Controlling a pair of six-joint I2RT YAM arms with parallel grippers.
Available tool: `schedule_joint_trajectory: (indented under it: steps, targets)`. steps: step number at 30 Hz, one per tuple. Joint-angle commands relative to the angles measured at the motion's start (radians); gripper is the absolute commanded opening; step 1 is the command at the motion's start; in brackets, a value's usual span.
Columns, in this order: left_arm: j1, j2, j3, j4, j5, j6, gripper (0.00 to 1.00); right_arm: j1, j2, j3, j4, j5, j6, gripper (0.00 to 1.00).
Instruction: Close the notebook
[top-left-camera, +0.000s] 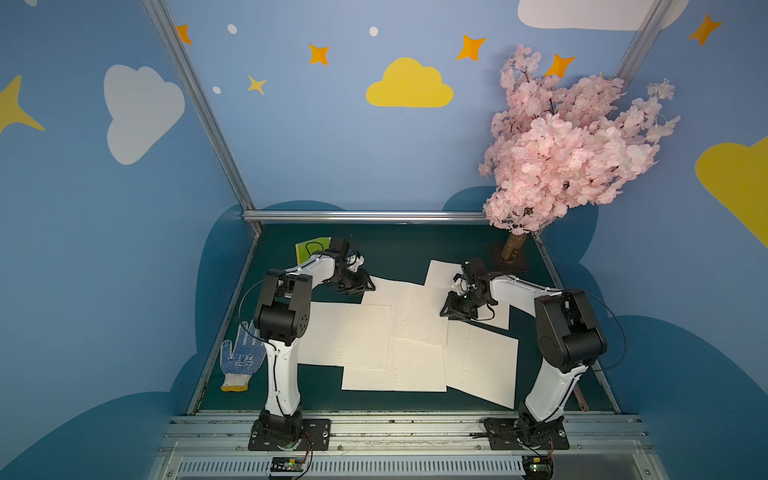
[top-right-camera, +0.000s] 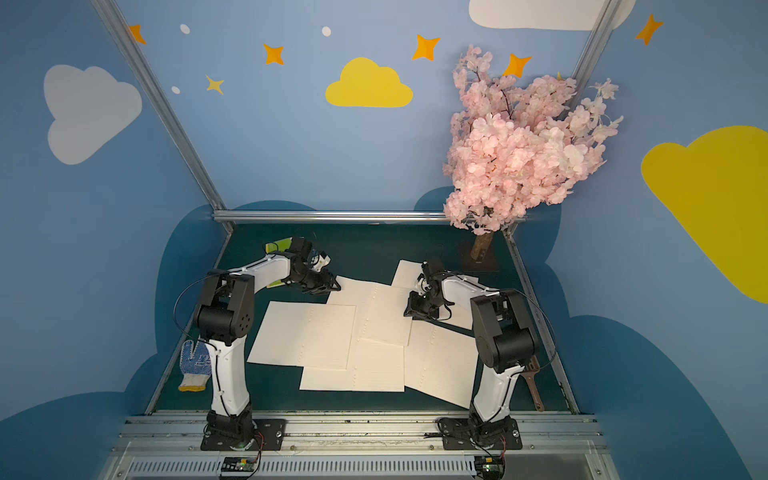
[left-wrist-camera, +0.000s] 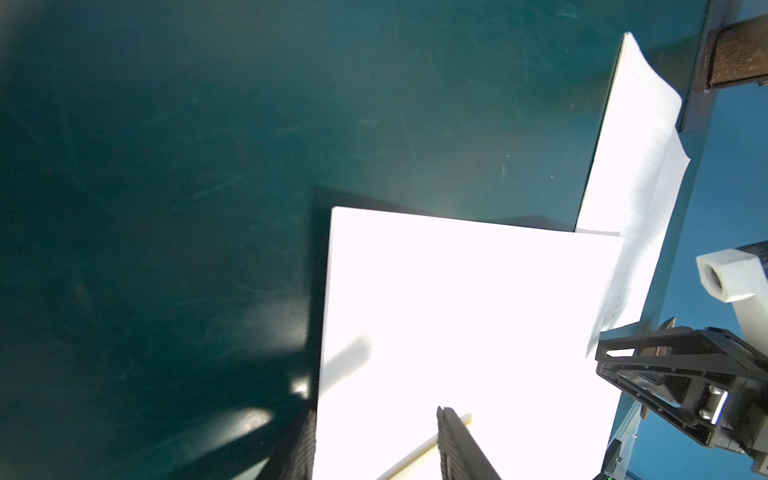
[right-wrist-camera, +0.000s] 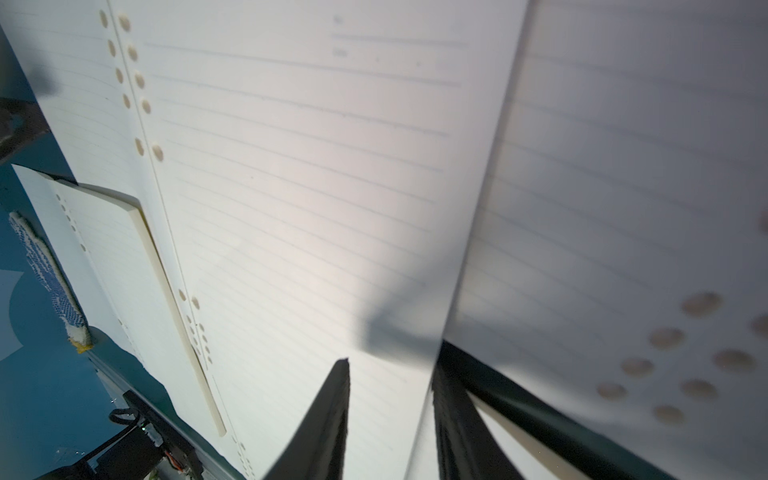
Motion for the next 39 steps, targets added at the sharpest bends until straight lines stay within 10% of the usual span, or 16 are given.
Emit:
schedule_joint_trajectory:
  steps: [1, 39]
  targets:
    - [-0.006, 0.016, 0.001, -0.011, 0.057, 0.014, 0.46, 0.000, 0.007, 0.000, 0.011, -0.018, 0.006, 0.34]
    - [0.018, -0.013, -0.018, -0.012, 0.049, 0.019, 0.39, 0.000, 0.022, 0.116, -0.030, -0.004, -0.007, 0.00]
